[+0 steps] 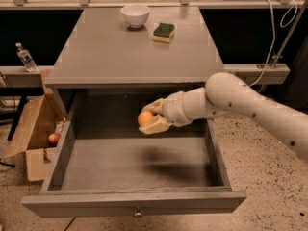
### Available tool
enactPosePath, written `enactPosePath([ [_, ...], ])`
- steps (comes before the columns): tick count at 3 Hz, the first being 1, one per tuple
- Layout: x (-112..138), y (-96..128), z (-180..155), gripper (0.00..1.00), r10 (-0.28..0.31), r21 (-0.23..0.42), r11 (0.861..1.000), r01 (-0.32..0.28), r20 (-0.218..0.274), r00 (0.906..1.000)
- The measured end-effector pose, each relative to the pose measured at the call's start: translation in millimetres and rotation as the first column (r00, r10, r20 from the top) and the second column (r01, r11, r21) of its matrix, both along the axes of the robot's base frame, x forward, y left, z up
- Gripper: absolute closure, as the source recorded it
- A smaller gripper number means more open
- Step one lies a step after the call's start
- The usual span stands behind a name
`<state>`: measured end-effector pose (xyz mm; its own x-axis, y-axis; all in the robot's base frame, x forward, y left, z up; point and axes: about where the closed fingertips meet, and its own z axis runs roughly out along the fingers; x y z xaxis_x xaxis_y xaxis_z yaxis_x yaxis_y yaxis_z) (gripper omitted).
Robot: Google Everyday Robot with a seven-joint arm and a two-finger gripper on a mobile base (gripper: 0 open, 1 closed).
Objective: Pick orange from top drawer and place on counter
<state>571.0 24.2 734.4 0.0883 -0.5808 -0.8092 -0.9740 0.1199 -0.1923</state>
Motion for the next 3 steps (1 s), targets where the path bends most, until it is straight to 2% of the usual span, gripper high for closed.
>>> enactPosePath([
  [1,19,-29,43,1.0,0.004,0.025,1.0,-0.005,0.042,0.9991],
  [2,20,-29,44,1.0,0.004,0.026,1.0,-0.005,0.043,0.999],
  [3,23,-31,86,1.0,0.006,0.053,0.999,-0.011,0.095,0.9954],
])
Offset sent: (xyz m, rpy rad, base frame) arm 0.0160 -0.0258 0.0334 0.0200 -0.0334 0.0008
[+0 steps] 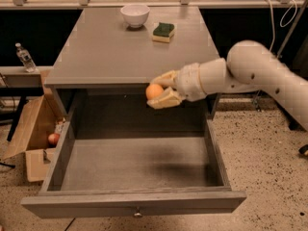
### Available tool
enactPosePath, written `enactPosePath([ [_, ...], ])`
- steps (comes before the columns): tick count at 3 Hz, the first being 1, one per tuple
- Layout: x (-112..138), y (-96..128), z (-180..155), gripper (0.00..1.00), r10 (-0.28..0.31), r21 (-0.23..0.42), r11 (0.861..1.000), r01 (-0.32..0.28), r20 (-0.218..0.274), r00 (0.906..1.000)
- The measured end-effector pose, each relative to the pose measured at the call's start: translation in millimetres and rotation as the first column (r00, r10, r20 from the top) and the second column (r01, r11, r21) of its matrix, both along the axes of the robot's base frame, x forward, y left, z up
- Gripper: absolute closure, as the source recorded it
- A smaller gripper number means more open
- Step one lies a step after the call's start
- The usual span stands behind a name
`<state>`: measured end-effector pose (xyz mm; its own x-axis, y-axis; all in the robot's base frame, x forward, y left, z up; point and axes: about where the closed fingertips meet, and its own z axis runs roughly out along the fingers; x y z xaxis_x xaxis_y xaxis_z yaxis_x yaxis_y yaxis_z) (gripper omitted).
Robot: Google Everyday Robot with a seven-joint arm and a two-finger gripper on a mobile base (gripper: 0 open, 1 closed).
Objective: Pick orange from top drawer and place on counter
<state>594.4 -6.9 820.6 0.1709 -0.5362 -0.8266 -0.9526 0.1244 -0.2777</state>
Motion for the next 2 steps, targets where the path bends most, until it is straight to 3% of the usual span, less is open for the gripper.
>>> enactPosePath([
  [1,6,-5,57,1.0,-0.002,0.018,1.0,0.001,0.073,0.9973],
  [2,25,-8,88,1.0,-0.098,0.026,0.995,0.097,0.074,0.9924],
])
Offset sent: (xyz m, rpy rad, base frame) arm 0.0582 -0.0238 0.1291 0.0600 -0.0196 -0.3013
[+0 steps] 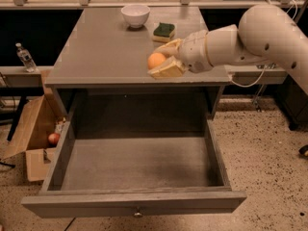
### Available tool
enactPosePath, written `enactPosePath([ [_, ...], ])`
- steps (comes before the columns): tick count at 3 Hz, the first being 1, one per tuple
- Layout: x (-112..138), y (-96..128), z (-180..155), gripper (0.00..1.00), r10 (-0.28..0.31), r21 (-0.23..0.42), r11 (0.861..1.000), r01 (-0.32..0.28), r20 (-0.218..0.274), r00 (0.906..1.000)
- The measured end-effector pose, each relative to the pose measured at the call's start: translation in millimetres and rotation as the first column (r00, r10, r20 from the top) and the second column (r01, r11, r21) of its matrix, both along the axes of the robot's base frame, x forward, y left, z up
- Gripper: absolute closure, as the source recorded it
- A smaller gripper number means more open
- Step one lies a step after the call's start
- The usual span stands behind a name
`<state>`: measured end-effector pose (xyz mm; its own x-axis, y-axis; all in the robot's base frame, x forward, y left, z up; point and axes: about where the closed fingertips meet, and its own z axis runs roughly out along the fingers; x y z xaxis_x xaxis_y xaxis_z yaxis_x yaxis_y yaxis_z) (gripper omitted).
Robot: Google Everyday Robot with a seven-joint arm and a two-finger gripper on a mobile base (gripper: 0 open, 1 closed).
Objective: Pick orange from top drawer and place on counter
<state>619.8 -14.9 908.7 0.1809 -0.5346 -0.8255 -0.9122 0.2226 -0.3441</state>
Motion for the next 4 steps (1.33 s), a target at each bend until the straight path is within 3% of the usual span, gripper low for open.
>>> enactPosePath([
  [1,0,1,-1,1.0,-0.019,0.016,1.0,0.02,-0.036,0.9992],
  [2,4,1,-2,1.0,-0.026,0.022,0.999,0.027,-0.033,0.9991],
  [3,25,-1,-6,1.0,-0.071,0.063,0.995,0.072,-0.022,0.9972],
  [4,85,-15,-14,1.0,-0.169,0.082,0.981,0.173,-0.052,0.9842],
])
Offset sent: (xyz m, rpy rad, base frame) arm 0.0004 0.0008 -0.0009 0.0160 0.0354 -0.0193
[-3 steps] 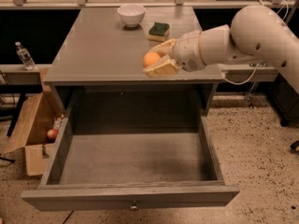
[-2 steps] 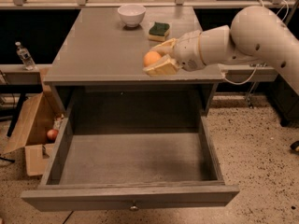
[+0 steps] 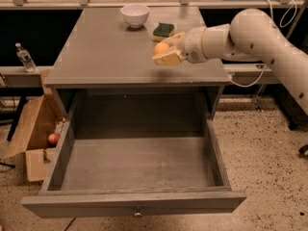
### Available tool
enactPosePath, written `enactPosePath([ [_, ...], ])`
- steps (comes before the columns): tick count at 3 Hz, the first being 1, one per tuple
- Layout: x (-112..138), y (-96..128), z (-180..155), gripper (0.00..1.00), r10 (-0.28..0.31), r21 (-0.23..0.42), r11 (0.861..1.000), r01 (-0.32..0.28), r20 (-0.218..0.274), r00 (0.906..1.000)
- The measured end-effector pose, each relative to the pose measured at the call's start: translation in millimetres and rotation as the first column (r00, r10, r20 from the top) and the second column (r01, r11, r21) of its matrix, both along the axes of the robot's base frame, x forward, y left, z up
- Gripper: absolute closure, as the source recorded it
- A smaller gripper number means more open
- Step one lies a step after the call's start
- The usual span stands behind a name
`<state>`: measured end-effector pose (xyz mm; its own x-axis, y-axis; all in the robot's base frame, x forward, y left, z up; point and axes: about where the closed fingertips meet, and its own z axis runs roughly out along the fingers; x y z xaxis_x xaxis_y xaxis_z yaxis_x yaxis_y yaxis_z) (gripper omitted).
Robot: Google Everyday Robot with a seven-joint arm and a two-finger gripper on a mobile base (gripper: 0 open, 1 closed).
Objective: Pick orange from top drawer and place on counter
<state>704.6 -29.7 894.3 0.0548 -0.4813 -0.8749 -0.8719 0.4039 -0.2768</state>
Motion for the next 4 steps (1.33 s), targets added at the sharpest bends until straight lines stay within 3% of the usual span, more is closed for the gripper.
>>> enactPosePath([
  [1,45,-13,-9,1.0,-0.095,-0.009,0.995,0.095,-0.064,0.9934],
  [2,84,-24,-28,0.97,-0.167,-0.015,0.986,0.167,-0.176,0.9702],
  [3,104,-29,-41,0.73,-0.194,-0.014,0.98,0.197,-0.239,0.9513],
  [4,116,-32,-49,0.5,-0.211,-0.003,0.976,0.219,-0.274,0.9383],
])
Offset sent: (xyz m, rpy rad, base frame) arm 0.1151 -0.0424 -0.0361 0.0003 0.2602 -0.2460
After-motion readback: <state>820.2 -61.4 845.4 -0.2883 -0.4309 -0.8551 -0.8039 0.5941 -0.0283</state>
